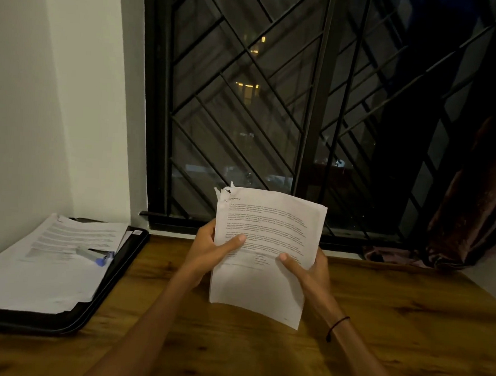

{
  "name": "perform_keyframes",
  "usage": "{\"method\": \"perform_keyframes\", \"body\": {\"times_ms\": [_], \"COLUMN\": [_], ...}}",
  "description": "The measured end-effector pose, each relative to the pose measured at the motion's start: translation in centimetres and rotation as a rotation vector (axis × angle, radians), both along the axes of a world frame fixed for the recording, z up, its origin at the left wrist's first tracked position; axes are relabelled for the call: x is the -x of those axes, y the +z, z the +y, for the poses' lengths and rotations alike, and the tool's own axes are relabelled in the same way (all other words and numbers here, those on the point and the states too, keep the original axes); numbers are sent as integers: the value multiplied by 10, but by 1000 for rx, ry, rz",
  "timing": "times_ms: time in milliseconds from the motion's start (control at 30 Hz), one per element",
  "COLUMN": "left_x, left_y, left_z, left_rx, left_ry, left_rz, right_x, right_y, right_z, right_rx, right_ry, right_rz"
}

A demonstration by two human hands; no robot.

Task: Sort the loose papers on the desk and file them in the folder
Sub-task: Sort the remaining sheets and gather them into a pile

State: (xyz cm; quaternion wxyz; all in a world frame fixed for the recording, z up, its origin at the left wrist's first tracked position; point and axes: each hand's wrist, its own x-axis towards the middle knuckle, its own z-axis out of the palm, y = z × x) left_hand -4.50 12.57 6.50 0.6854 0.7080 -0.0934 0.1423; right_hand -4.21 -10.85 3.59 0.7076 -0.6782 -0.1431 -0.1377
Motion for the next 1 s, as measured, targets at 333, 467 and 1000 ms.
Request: {"method": "perform_keyframes", "body": {"times_ms": [333,467,1000], "left_x": [-7,-9,-13], "left_y": [4,-3,-16], "left_z": [-12,-14,10], "left_rx": [-26,-30,-1], "left_ry": [-17,-11,0], "left_rz": [-9,31,105], "right_x": [-7,-9,-23], "right_y": [2,0,12], "right_z": [-5,1,8], "right_rx": [-39,-11,183], "right_ry": [-13,-40,-69], "right_rz": [-23,-13,-26]}}
